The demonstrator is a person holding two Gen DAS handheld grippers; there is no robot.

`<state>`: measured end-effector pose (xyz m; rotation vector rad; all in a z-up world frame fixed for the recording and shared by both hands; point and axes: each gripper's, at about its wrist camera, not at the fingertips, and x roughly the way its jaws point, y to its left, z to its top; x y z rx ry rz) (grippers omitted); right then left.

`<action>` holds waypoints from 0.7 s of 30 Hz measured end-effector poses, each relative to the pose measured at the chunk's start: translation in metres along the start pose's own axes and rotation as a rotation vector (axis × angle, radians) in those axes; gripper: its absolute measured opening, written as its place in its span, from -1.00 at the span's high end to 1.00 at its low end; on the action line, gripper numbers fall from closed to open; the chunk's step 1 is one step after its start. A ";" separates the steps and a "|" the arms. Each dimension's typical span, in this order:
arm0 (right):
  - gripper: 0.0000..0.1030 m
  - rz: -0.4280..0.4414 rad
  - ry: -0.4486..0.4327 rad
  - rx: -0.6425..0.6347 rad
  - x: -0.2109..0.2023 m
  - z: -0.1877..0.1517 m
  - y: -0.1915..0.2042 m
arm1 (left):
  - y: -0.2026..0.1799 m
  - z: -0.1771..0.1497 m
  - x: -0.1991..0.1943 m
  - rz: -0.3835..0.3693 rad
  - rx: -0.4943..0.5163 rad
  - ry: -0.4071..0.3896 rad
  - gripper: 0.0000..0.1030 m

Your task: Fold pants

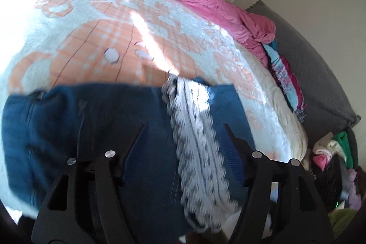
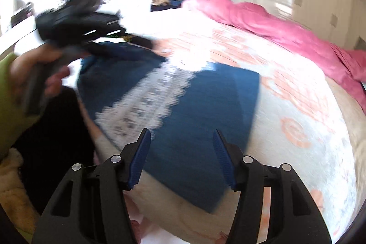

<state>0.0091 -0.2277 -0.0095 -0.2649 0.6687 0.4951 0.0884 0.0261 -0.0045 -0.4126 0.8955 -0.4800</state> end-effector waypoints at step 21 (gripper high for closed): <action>-0.11 -0.032 0.092 0.073 0.023 -0.042 -0.027 | -0.052 -0.082 0.027 0.314 0.369 0.119 -0.56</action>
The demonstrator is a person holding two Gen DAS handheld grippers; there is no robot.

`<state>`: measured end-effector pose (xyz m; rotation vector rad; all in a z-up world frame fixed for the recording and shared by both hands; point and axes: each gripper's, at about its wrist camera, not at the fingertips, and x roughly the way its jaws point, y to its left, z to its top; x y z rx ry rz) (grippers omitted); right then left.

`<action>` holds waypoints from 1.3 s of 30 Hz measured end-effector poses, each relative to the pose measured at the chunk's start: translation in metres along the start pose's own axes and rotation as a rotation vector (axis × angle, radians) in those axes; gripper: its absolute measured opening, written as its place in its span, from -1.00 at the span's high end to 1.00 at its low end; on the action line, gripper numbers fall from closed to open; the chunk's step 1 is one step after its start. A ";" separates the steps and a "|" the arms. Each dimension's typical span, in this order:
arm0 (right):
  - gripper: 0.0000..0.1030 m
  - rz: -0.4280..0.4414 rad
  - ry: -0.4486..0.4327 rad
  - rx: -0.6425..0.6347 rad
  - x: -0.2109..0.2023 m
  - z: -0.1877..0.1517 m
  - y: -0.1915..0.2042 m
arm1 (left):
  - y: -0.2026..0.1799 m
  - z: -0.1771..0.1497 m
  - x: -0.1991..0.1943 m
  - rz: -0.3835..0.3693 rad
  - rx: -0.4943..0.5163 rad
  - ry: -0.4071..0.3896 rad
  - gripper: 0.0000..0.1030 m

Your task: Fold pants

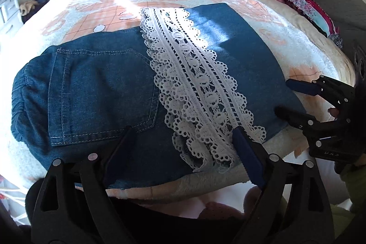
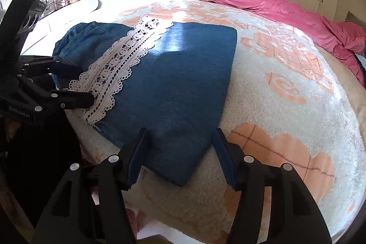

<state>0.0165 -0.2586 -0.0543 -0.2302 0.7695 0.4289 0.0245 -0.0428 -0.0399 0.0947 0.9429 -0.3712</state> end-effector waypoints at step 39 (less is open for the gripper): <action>-0.29 -0.003 0.069 0.077 0.092 0.135 -0.063 | -0.015 0.016 0.006 -0.127 -0.050 -0.050 -0.81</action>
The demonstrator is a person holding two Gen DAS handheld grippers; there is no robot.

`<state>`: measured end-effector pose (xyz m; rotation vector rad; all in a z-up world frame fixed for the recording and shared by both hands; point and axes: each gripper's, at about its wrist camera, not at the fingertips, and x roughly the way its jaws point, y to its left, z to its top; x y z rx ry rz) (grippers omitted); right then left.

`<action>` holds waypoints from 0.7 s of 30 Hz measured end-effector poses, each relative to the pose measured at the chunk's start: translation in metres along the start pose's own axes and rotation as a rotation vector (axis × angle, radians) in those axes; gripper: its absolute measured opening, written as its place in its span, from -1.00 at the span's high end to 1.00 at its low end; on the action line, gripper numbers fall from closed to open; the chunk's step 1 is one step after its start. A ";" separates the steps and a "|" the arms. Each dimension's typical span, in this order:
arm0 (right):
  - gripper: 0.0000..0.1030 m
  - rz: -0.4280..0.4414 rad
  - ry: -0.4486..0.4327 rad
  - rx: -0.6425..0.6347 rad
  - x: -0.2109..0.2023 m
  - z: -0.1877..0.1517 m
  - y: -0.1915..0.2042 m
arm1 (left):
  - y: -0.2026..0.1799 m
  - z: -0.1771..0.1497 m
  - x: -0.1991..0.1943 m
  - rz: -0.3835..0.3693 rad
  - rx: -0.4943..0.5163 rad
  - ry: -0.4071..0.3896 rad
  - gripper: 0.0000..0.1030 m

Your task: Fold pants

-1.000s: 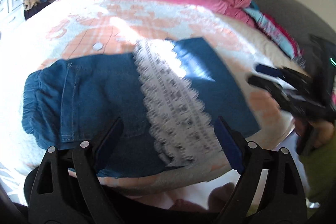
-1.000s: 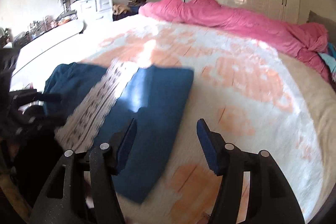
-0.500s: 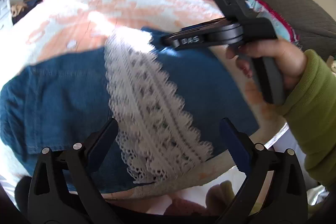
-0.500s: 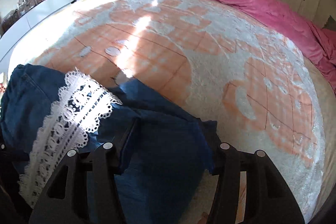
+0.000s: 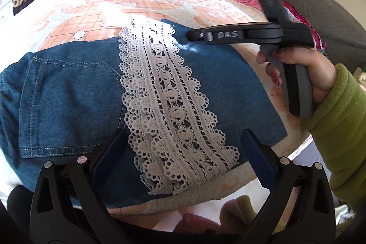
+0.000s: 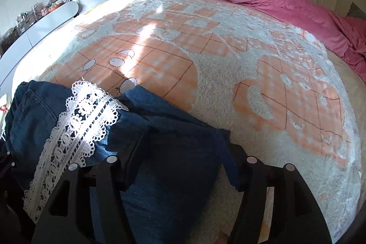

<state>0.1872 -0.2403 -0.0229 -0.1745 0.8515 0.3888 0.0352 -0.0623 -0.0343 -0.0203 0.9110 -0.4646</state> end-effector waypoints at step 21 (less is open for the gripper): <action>-0.71 0.016 -0.118 0.069 -0.078 -0.025 0.002 | 0.014 0.005 -0.056 0.147 -0.038 -0.066 -0.81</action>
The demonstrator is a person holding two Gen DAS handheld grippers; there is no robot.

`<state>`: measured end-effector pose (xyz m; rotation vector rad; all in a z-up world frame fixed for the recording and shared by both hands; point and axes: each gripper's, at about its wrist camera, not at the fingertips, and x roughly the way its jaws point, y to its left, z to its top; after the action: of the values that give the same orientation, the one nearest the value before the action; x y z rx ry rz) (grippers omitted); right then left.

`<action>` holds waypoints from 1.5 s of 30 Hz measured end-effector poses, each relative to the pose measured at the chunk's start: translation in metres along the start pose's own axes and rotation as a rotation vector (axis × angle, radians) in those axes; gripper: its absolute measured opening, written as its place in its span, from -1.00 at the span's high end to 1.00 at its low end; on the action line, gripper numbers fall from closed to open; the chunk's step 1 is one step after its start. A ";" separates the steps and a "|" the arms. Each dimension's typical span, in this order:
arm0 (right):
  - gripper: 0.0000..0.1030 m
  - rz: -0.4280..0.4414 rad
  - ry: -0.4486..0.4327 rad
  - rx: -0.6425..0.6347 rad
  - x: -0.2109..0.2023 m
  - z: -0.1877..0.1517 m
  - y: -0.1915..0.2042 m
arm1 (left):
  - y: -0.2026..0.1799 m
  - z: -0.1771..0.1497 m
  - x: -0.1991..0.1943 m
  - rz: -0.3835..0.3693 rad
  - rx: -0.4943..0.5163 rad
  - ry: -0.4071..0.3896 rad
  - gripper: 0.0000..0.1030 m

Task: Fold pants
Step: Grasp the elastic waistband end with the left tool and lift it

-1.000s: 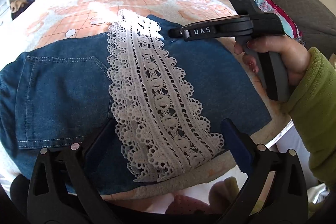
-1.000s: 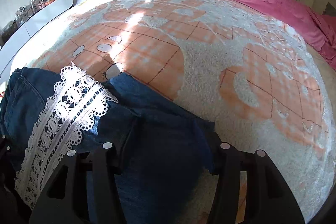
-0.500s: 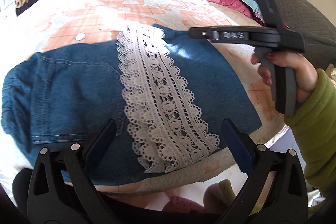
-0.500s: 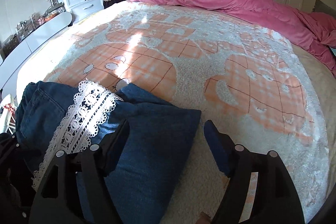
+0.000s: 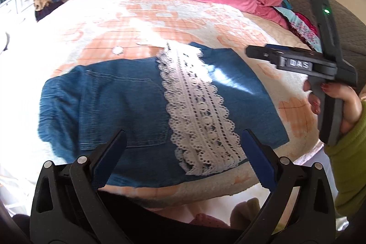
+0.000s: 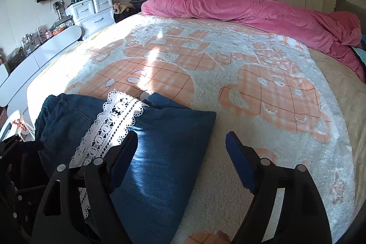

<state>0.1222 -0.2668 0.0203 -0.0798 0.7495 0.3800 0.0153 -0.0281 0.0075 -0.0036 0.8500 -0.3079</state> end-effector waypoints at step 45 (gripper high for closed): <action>-0.88 0.272 0.083 -0.335 0.049 0.061 0.198 | 0.147 -0.040 -0.035 0.088 -0.395 0.011 -0.81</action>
<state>0.1221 -0.0552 0.0440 -0.3122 0.7745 0.7643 0.0031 0.1263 -0.0114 -0.3322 0.9082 -0.0539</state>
